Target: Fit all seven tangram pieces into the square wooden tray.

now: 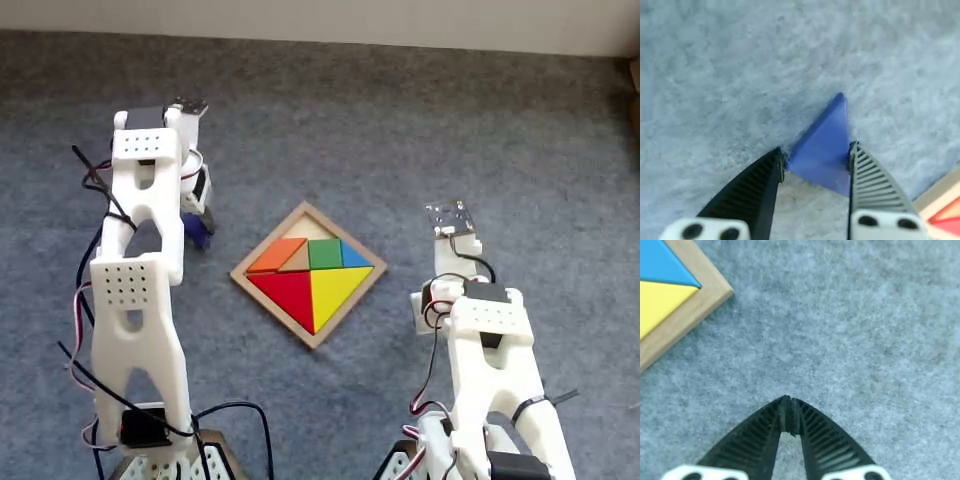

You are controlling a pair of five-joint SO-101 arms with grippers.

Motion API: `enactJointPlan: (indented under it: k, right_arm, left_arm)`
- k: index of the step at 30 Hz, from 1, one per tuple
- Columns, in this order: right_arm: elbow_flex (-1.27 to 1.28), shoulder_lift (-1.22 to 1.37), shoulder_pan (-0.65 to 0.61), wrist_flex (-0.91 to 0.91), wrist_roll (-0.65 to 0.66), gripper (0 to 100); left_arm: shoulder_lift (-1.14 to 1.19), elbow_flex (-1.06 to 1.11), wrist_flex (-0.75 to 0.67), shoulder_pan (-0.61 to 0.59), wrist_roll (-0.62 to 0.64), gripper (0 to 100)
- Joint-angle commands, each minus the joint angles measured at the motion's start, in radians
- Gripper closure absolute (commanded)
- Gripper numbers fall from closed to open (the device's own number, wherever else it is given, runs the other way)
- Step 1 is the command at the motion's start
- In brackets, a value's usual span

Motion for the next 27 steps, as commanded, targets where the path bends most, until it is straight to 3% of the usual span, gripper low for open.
enactJointPlan:
  k: [1, 10, 27]
  right_arm:
    - [-0.004, -0.036, 0.015, -0.015, -0.005, 99.4]
    - [-0.004, -0.036, 0.015, -0.015, -0.003, 99.4]
    - [-0.004, -0.030, 0.015, -0.016, -0.003, 99.4]
  left_arm:
    - [-0.091, -0.051, 0.035, 0.047, -0.132, 86]
    - [-0.217, -0.047, 0.037, 0.108, -0.299, 86]
    - [-0.226, -0.053, 0.029, 0.400, -0.600, 86]
